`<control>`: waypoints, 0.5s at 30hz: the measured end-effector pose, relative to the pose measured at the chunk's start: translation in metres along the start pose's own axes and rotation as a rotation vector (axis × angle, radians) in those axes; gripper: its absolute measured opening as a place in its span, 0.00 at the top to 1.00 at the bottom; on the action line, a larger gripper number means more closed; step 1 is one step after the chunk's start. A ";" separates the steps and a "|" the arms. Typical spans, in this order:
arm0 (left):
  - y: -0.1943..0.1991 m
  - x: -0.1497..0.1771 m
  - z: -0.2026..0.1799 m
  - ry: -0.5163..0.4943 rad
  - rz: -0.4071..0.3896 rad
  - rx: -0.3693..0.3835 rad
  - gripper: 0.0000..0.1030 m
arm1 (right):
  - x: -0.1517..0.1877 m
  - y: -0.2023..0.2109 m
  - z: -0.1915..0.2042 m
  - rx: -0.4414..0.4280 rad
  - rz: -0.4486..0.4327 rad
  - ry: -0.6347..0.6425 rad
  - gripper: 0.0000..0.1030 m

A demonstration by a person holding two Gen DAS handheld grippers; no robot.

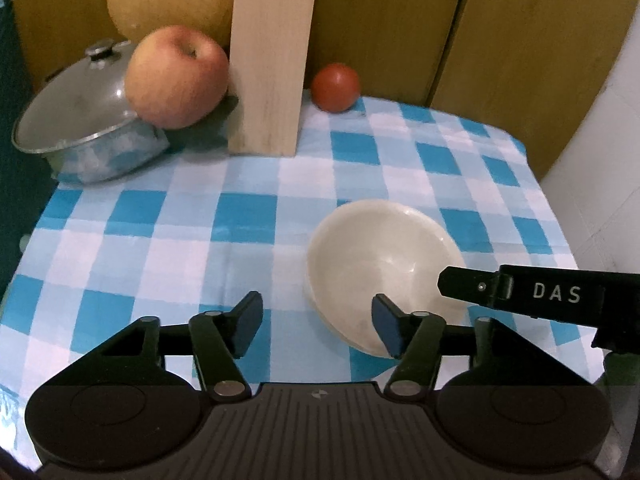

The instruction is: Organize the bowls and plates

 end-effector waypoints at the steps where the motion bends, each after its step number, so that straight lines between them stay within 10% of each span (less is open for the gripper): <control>1: -0.003 0.001 0.000 0.002 0.010 0.001 0.41 | 0.001 -0.002 0.000 -0.002 0.009 -0.011 0.65; 15: -0.019 0.001 -0.004 -0.023 0.044 0.010 0.66 | 0.007 -0.019 0.005 -0.041 0.075 -0.035 0.86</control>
Point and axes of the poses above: each gripper's, at about its wrist camera, not at the fingertips, and y roughly against the way its jaws point, z to its left, x to its underside, the point moved 5 cm from there along -y, roughly the way its jaws point, and after that the axes turned 5 degrees about -z, right-handed, at the moved point
